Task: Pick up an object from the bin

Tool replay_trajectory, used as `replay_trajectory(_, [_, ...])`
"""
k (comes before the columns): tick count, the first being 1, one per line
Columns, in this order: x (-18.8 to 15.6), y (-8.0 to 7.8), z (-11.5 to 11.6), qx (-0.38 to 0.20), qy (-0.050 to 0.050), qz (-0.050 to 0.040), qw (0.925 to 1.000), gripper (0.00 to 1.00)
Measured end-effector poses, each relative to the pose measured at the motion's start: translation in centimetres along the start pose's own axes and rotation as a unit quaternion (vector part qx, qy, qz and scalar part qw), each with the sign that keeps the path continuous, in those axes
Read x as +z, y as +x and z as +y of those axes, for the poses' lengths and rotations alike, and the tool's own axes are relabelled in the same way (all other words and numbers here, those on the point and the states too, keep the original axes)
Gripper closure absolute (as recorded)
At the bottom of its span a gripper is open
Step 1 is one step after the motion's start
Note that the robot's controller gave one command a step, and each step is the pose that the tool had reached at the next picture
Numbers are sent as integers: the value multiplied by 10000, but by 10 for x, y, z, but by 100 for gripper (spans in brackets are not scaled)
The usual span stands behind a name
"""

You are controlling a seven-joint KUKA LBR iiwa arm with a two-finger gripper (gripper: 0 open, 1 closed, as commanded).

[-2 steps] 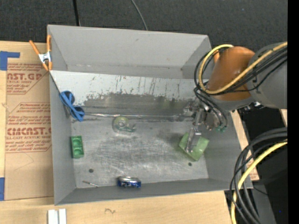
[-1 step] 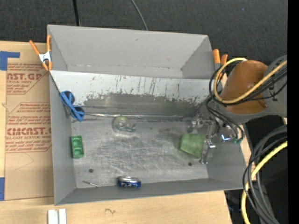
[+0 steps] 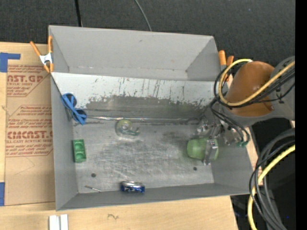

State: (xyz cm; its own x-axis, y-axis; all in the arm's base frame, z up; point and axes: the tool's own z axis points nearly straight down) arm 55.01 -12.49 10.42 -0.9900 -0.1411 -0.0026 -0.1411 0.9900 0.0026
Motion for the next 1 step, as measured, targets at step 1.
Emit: replay_trajectory(1, [-118, 1, 12, -1966, 23, -20, 9805, 100])
